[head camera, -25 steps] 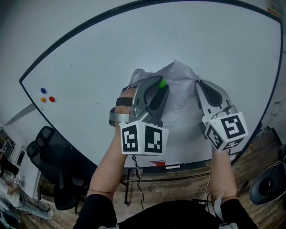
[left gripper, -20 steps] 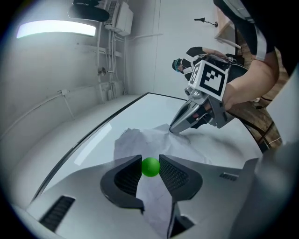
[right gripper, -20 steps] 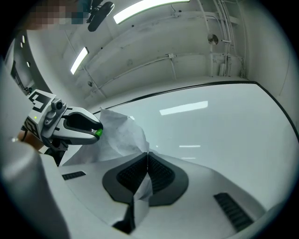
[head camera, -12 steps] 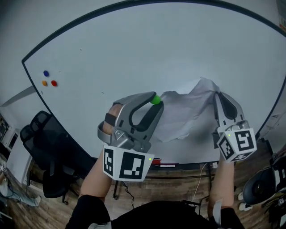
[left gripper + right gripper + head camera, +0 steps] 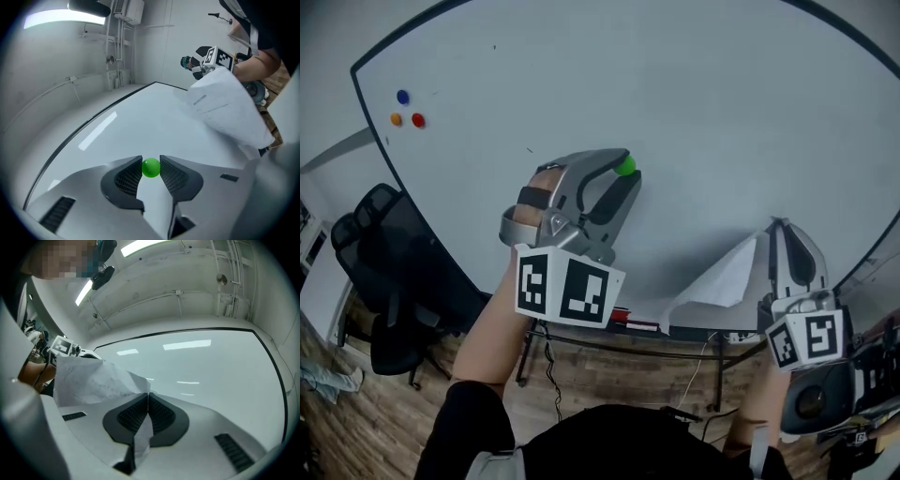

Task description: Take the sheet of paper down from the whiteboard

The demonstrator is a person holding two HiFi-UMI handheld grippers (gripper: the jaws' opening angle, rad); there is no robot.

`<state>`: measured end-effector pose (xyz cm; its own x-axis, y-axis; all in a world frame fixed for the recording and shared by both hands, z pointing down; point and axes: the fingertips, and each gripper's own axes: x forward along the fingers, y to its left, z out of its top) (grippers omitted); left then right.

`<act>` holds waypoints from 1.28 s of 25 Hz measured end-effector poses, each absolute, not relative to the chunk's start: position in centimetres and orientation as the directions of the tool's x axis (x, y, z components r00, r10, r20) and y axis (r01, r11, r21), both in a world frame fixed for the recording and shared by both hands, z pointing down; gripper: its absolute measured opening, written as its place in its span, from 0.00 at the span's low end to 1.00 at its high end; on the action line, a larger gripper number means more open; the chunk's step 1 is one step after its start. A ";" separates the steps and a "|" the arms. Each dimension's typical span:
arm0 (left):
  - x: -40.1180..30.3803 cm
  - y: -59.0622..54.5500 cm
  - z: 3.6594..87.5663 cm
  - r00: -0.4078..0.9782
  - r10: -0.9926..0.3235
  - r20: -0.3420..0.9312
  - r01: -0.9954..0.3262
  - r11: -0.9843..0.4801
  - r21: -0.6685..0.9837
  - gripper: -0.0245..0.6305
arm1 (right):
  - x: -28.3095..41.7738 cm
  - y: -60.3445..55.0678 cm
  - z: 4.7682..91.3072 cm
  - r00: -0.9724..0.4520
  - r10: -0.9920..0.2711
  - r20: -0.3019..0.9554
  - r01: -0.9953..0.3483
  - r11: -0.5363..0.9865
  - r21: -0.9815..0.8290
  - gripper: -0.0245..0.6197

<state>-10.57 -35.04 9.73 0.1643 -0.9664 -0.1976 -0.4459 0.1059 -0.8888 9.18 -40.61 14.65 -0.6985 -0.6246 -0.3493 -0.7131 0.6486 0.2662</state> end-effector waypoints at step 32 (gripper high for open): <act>-11.4 -34.3 7.9 0.262 -0.906 -0.332 -0.525 0.155 -0.837 0.27 | 0.8 -36.8 24.2 -0.863 -0.490 -0.125 -0.504 0.817 0.279 0.07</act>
